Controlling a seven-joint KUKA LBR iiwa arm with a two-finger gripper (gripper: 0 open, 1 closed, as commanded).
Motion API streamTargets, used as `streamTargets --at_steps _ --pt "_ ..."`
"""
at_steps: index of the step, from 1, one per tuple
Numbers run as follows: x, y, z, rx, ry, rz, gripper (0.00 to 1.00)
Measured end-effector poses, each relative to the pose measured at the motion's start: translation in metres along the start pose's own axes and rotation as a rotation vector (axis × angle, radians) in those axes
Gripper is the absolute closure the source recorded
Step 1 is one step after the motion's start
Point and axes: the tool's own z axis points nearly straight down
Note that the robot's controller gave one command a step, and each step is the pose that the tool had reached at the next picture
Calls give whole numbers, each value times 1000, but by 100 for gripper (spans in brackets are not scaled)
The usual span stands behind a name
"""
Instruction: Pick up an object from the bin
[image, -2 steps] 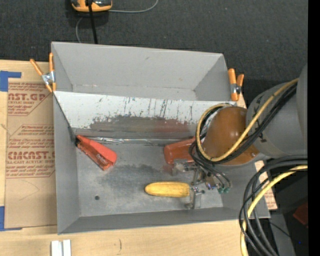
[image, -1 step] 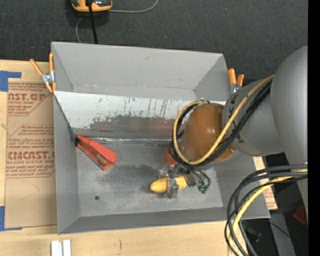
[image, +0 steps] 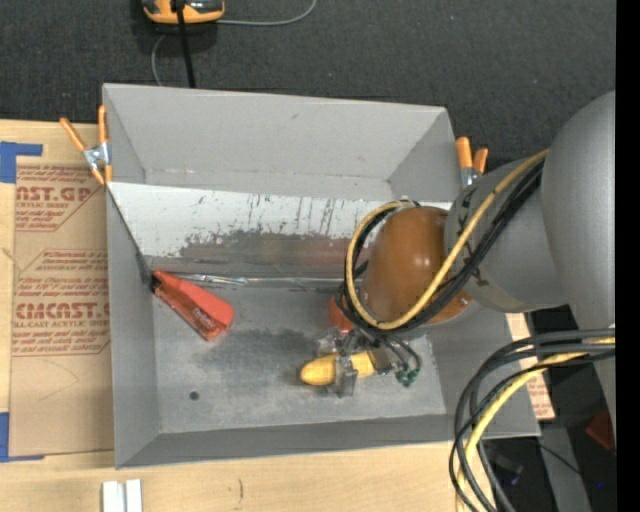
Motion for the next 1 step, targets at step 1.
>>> streamTargets --at_steps 1 --pt "-10 8 -141 0 -4 -13 100"
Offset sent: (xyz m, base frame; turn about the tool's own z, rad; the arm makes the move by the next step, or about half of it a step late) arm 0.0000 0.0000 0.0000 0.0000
